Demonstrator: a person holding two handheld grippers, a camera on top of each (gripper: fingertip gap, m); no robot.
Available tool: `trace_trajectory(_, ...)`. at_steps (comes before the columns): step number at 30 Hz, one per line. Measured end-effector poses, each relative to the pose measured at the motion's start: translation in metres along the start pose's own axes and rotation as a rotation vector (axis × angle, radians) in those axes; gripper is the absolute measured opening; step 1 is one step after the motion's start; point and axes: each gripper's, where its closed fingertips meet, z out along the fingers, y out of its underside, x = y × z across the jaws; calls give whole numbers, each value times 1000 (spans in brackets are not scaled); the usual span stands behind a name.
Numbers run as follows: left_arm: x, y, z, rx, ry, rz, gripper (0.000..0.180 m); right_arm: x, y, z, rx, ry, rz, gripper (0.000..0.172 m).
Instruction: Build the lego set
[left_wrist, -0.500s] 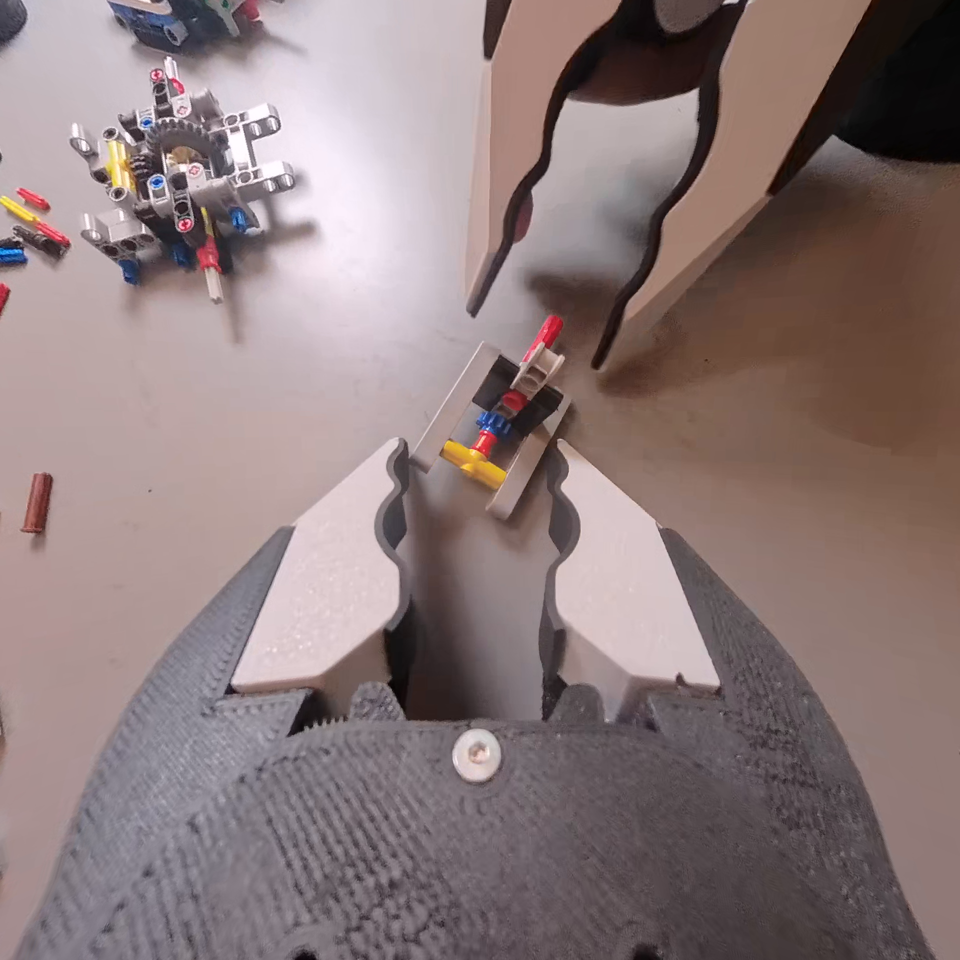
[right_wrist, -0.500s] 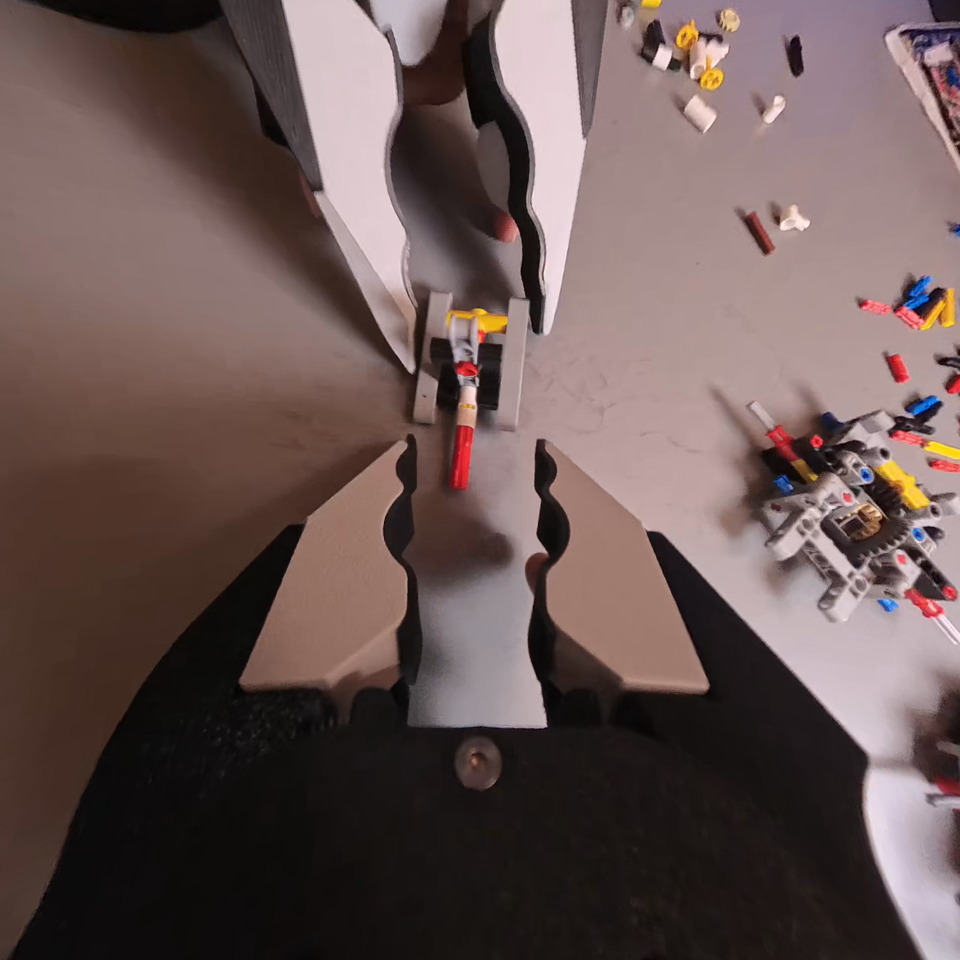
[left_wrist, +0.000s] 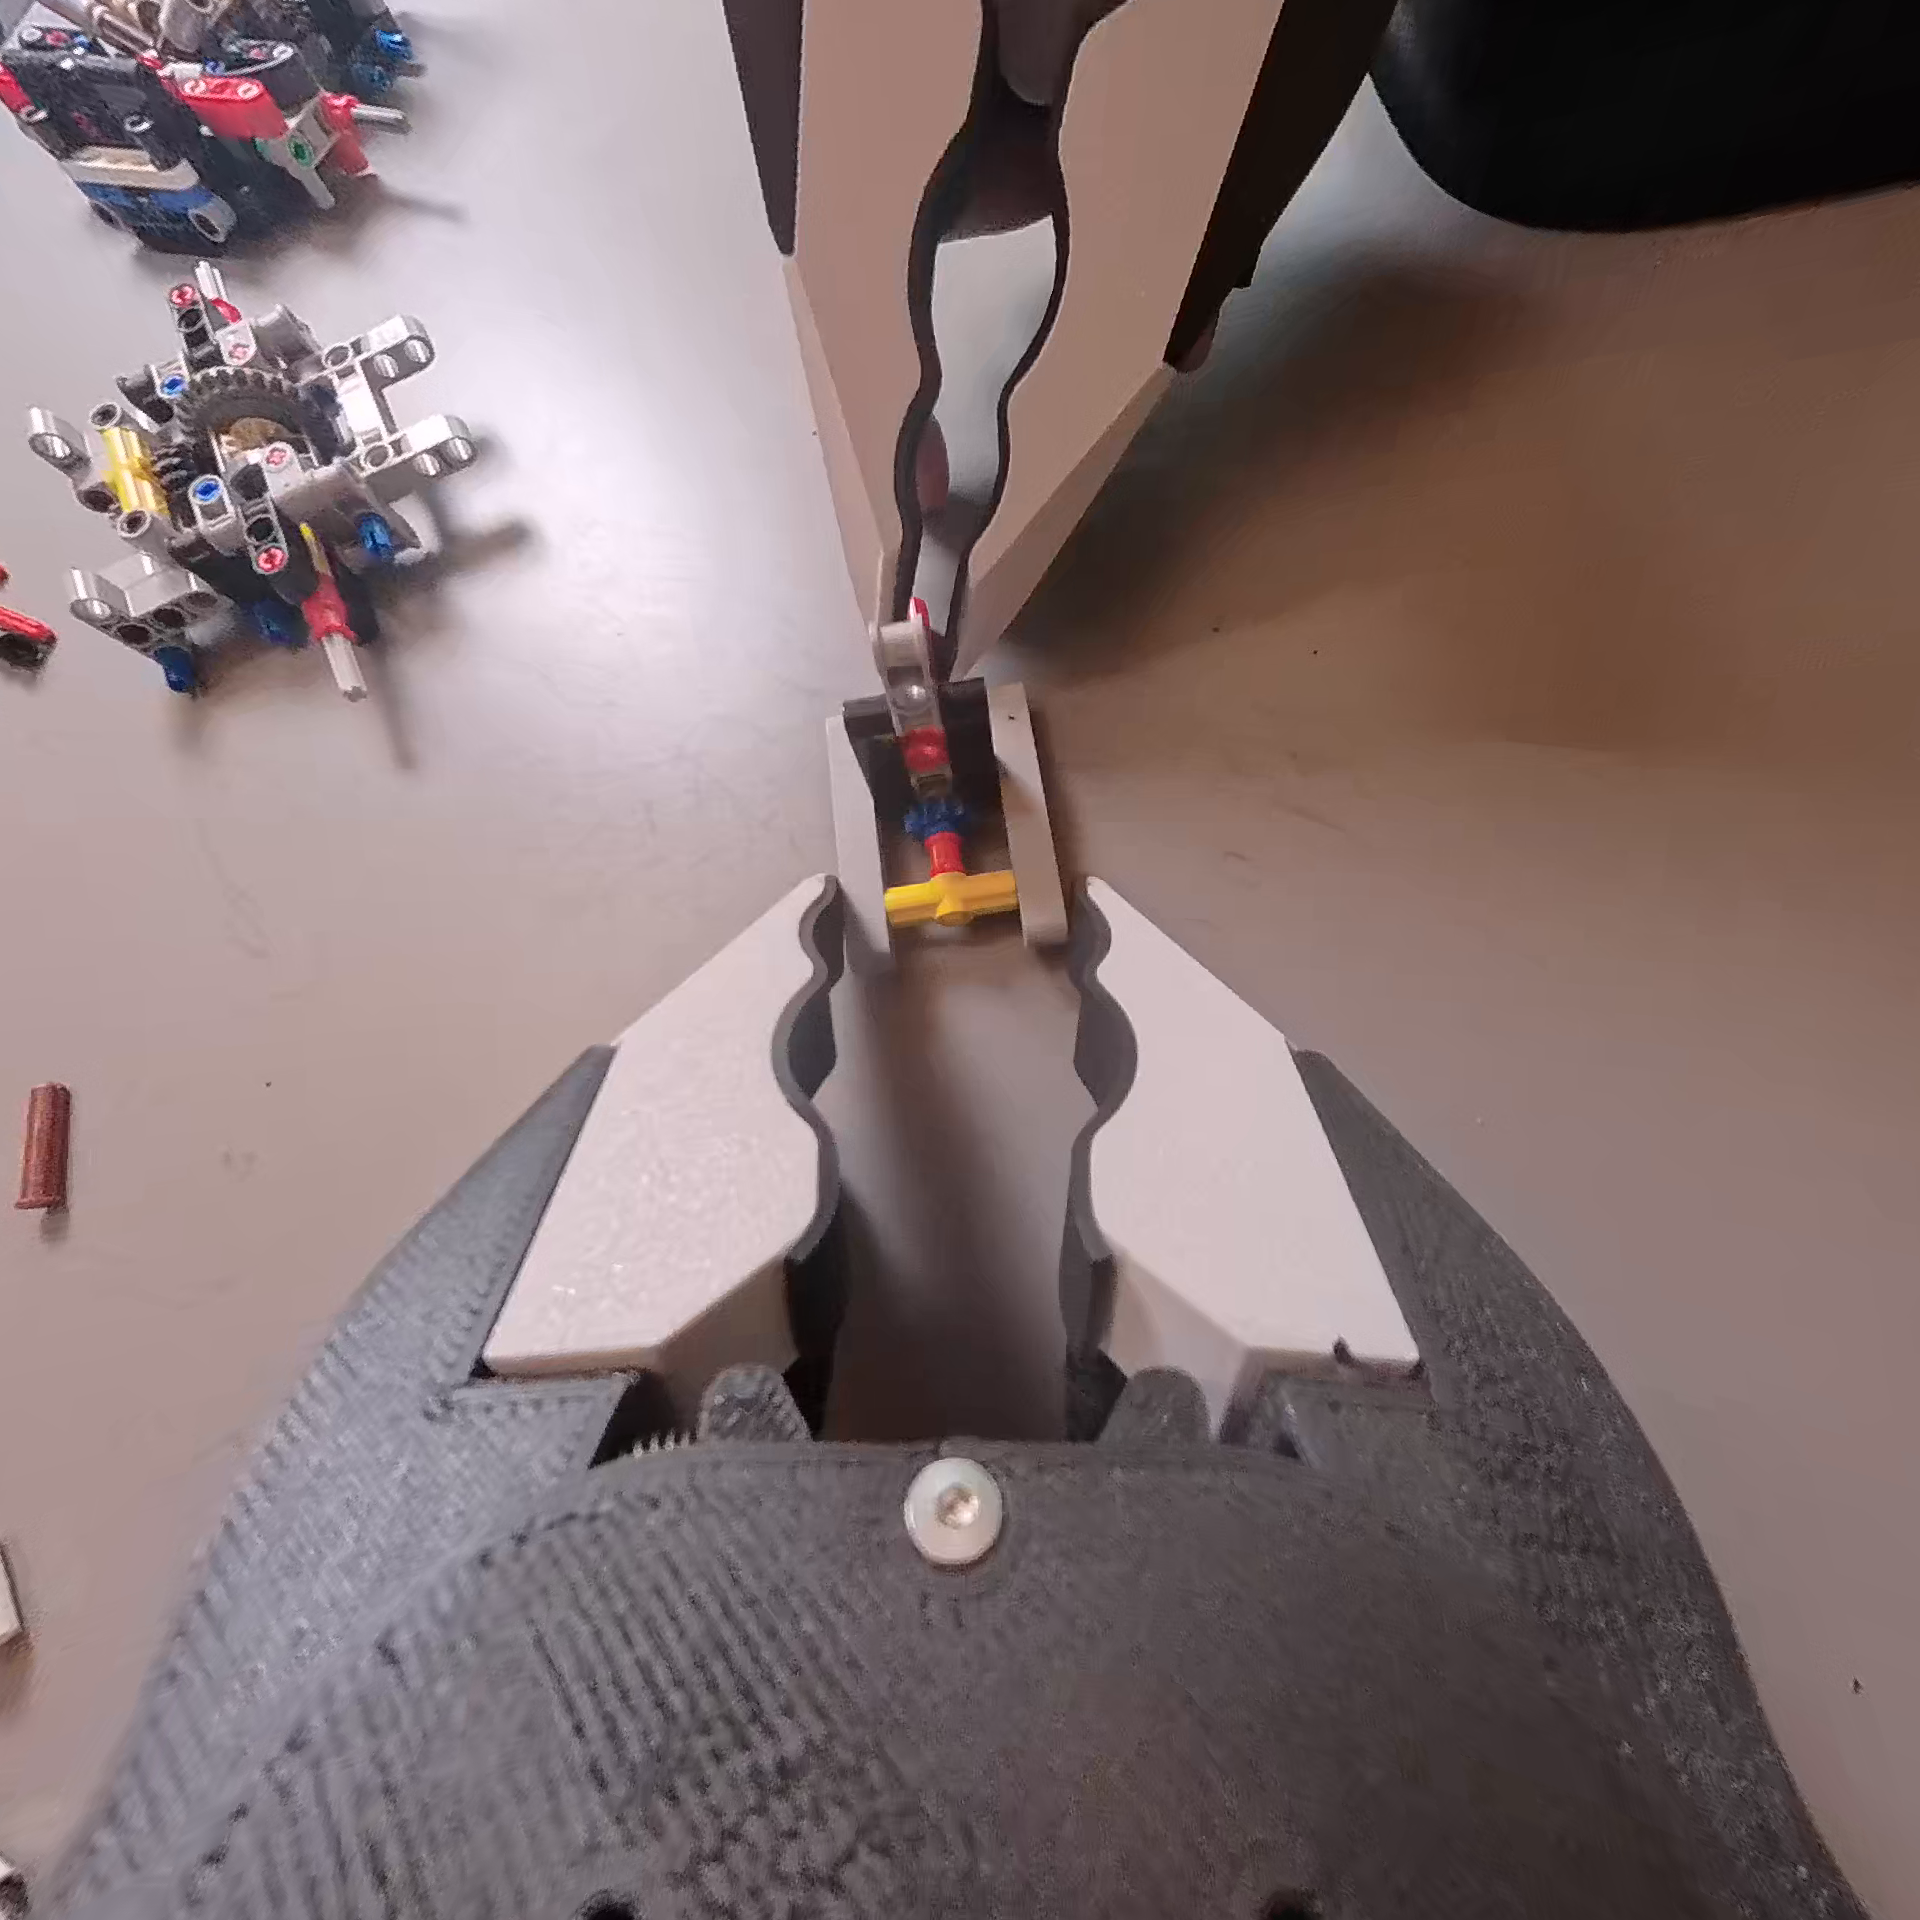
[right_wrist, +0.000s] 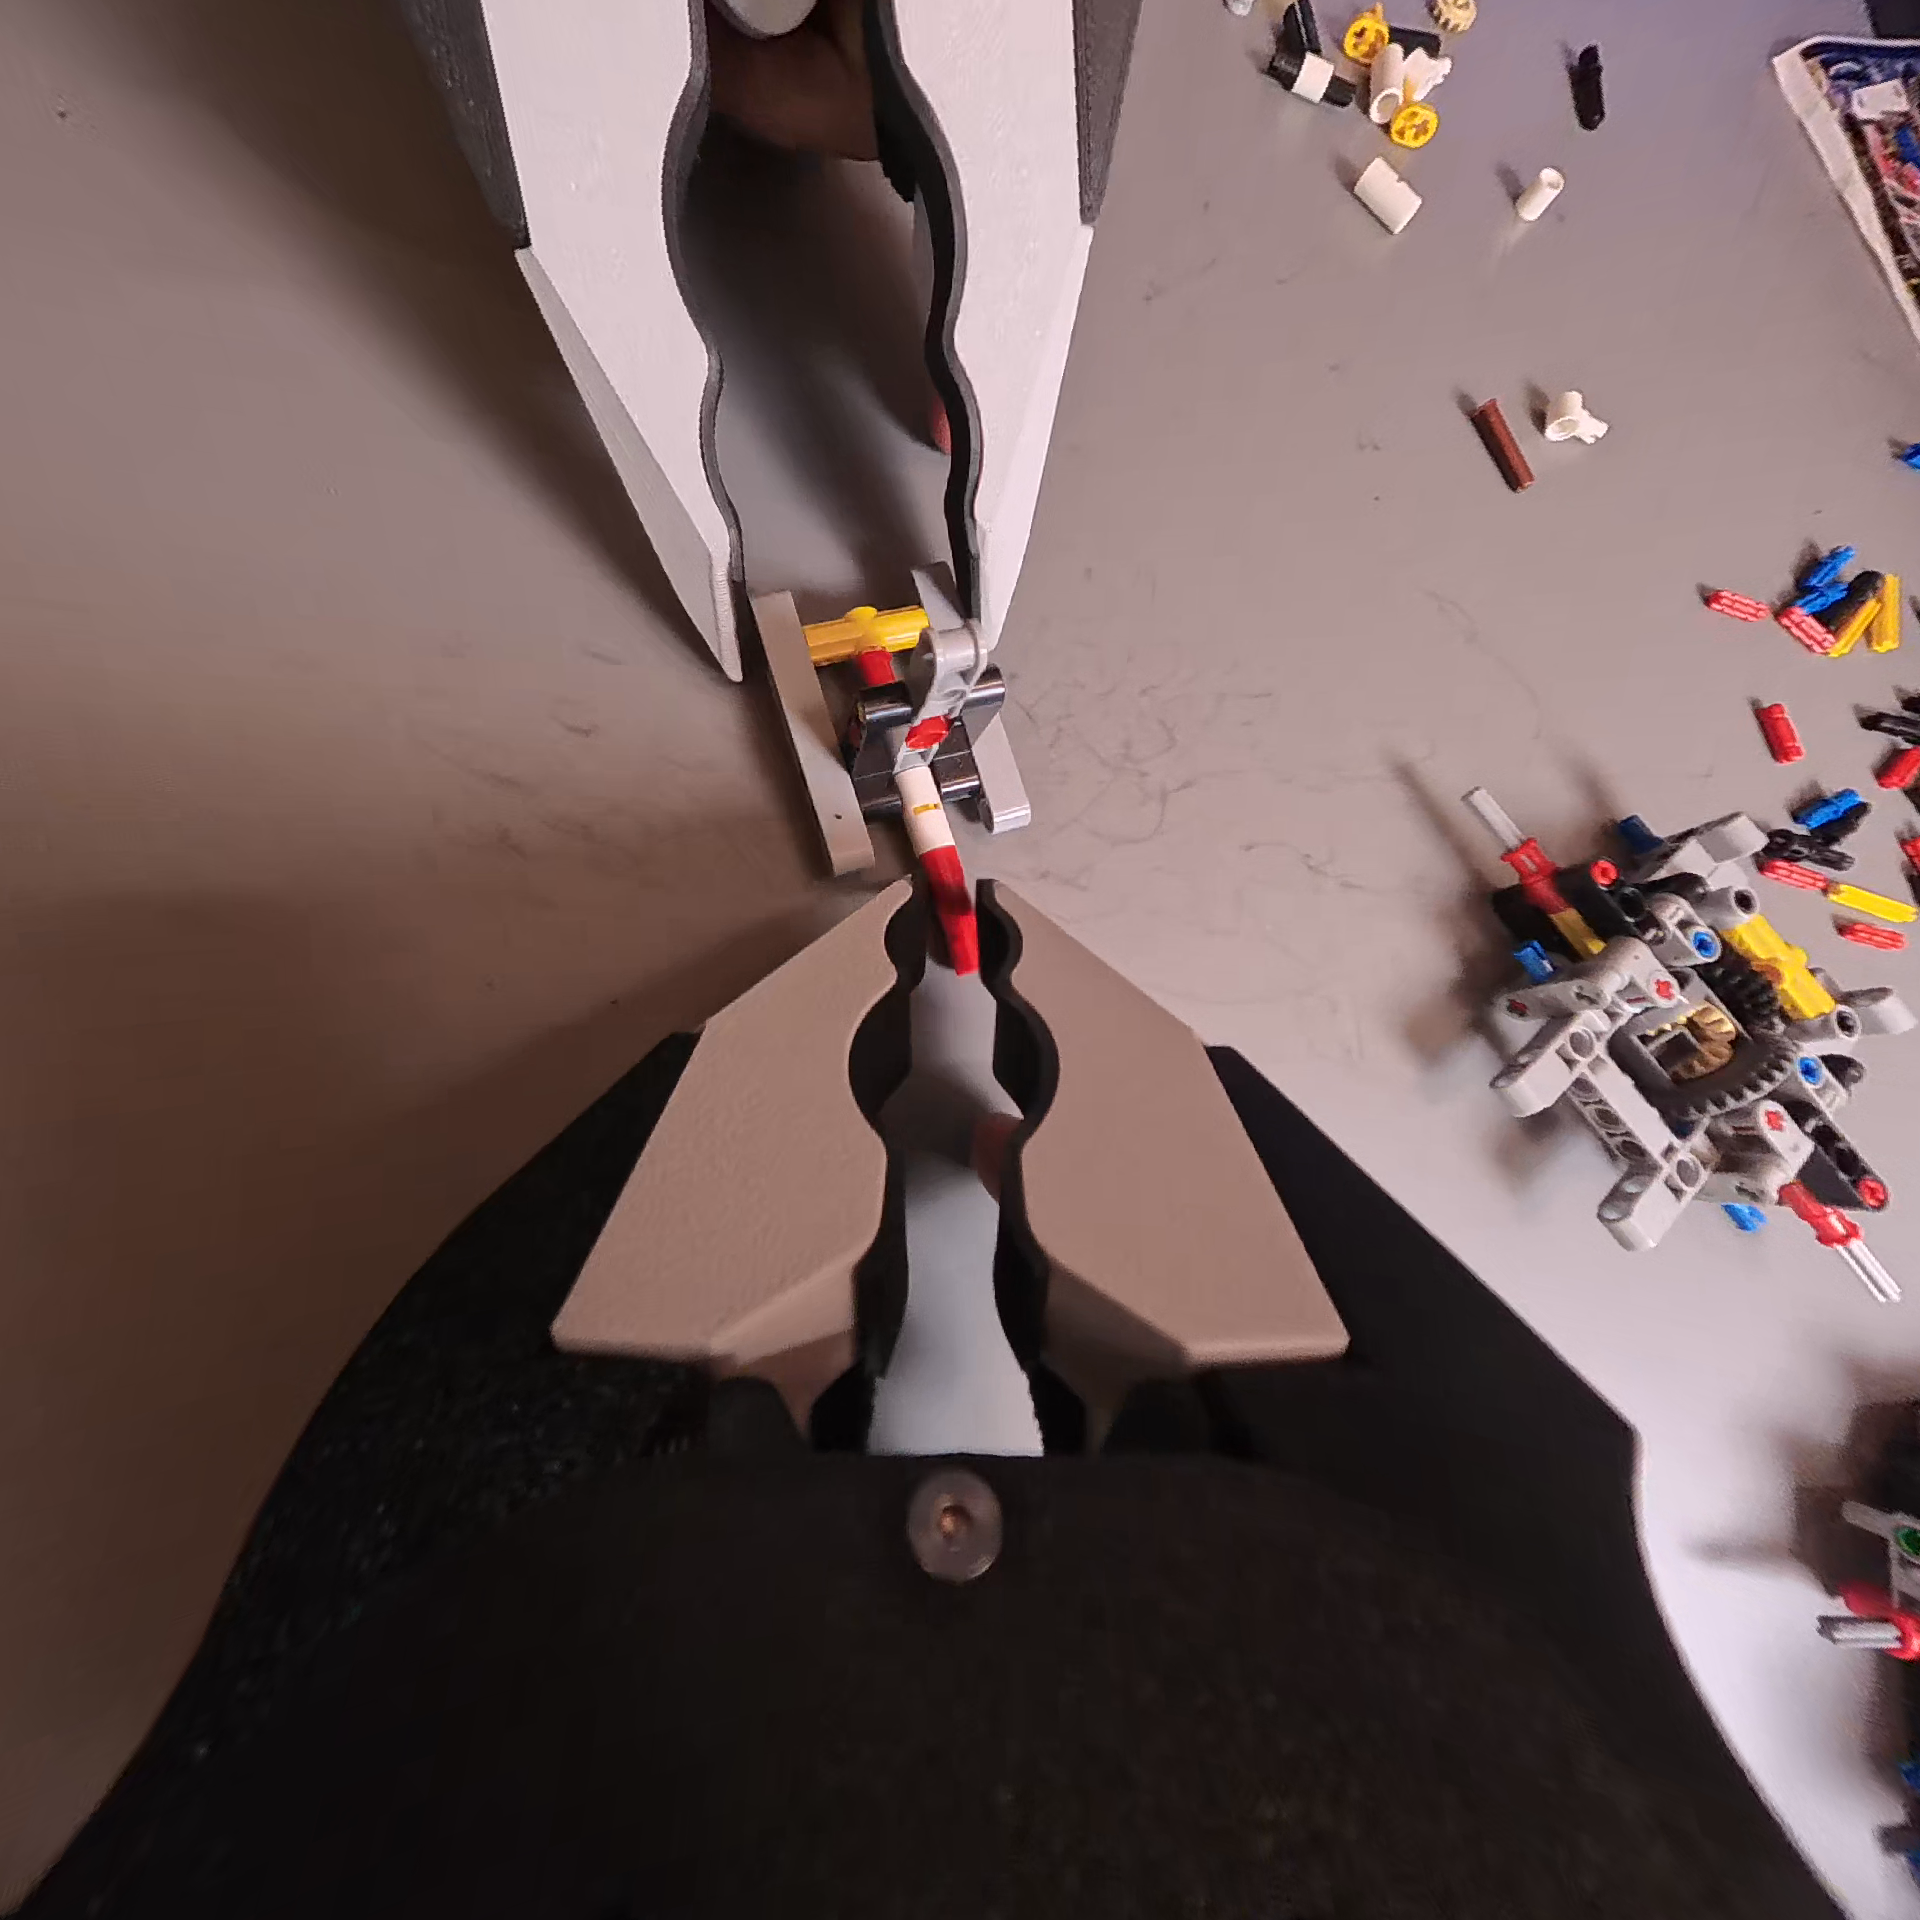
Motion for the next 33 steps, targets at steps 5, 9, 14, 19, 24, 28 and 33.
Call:
trace_trajectory(5,-4,-3,-1,24,-33,8,44,25,-12,-24,140,59,86,21)
trace_trajectory(9,-15,-24,-17,170,-50,-38,57,93,-26,-71,320,315,216,26)
trace_trajectory(14,-74,-65,-63,403,-265,-112,57,213,-18,-132,394,650,364,26)
trace_trajectory(19,-167,-100,-120,500,-588,-190,46,341,-15,-166,420,915,408,27)
trace_trajectory(24,-262,-122,-149,530,-760,-307,40,407,-27,-158,366,1002,255,21)
trace_trajectory(28,-341,-120,-151,515,-854,-436,40,422,-10,-142,331,1014,336,21)
trace_trajectory(33,-409,-110,-134,496,-884,-526,46,418,5,-135,349,1052,314,20)
